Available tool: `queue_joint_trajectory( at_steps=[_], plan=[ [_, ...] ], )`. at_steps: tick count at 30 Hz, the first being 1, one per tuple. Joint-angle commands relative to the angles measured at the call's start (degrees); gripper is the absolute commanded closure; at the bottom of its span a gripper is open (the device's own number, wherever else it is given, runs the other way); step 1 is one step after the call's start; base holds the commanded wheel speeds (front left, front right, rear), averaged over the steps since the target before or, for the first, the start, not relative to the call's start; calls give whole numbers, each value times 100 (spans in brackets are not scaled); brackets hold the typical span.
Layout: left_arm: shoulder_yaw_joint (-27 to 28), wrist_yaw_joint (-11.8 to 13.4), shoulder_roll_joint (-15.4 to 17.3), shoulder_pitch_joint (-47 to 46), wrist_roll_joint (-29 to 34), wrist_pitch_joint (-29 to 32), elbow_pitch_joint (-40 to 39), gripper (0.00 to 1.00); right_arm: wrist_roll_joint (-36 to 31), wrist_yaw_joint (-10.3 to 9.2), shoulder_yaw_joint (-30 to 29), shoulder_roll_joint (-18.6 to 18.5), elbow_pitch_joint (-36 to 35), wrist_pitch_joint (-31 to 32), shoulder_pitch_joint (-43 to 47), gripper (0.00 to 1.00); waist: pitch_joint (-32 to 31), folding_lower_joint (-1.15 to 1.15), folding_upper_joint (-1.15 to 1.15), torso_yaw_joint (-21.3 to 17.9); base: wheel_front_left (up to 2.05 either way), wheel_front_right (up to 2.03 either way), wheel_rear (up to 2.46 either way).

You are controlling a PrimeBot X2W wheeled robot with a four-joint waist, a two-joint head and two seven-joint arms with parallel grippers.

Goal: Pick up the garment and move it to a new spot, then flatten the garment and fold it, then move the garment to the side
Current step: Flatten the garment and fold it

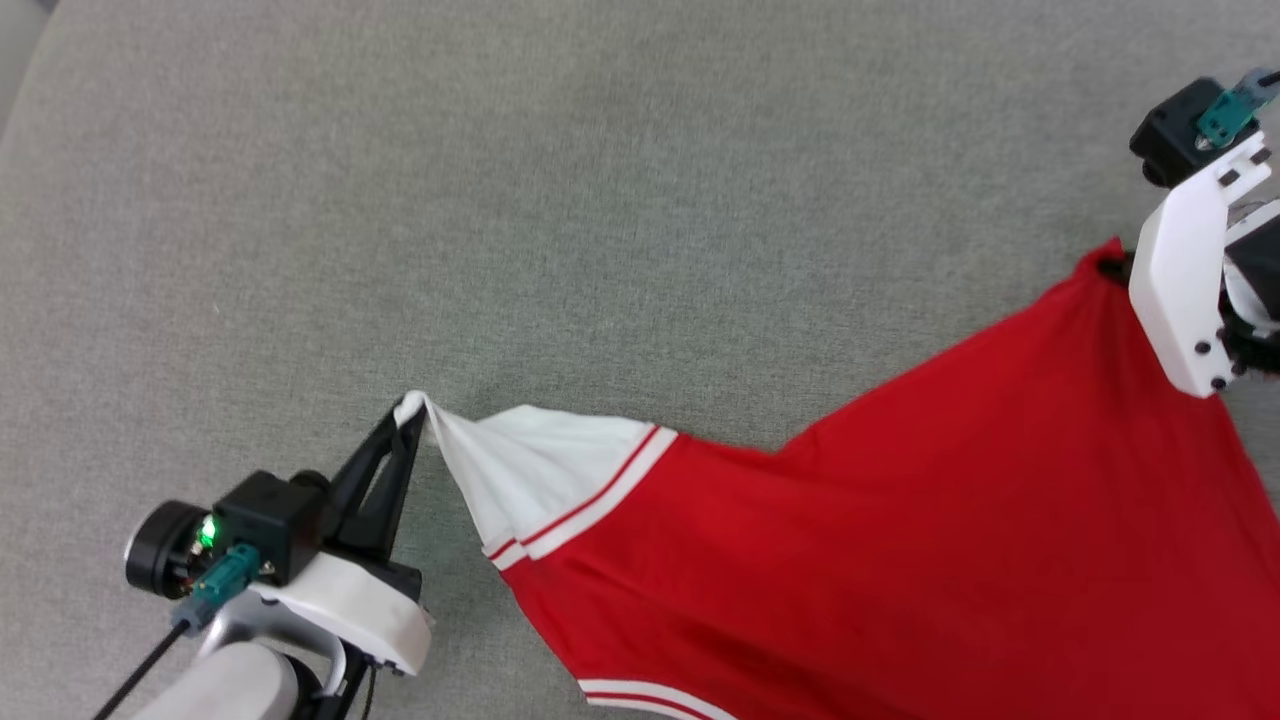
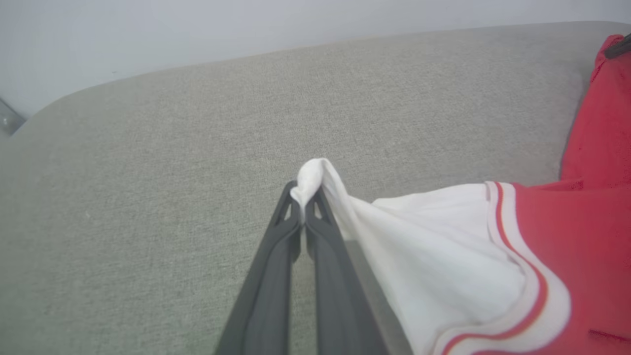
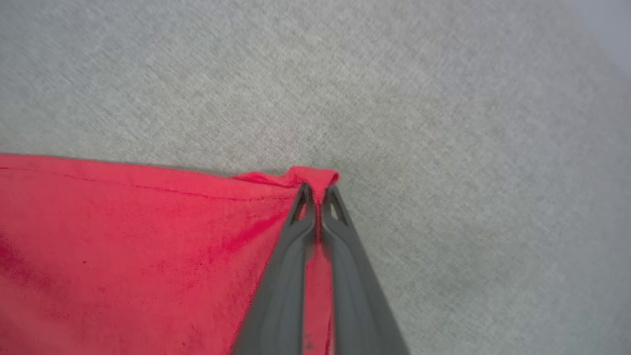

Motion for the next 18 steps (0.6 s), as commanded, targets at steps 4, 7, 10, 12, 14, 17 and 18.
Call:
queue_joint_trajectory(
  at_steps=[4, 7, 10, 12, 14, 17, 18],
  plan=[
    [72, -152, 256, -392, 157, 87, -35, 100, 138, -2, -41, 60, -15, -743, -232, 100, -602, 0, 0, -207, 0, 0, 0],
    [142, -242, 410, -723, 236, 237, -171, 100, 212, -2, -54, 6, -106, -1204, -362, 100, -835, 0, 0, -301, 0, 0, 0],
    [198, -393, 525, -1220, 374, 397, -273, 100, 197, -2, -92, -87, -222, -1555, -484, 100, -971, 0, 0, -386, 0, 0, 0],
    [234, -546, 568, -1656, 469, 528, -289, 100, 181, -2, -146, -138, -287, -1757, -602, 100, -1014, 0, 0, -452, 0, 0, 0],
    [282, -698, 579, -2154, 564, 661, -282, 100, 182, -2, -255, -123, -339, -1945, -754, 100, -1014, 0, 0, -542, 0, 0, 0],
    [301, -970, 558, -2975, 752, 880, -197, 100, 22, -2, -436, -90, -302, -2201, -996, 100, -966, 0, 0, -667, 0, 0, 0],
    [312, -1070, 500, -3247, 765, 946, -132, 100, -39, -2, -522, -58, -285, -2297, -1099, 100, -936, 0, 0, -708, 0, 0, 0]
  ],
)
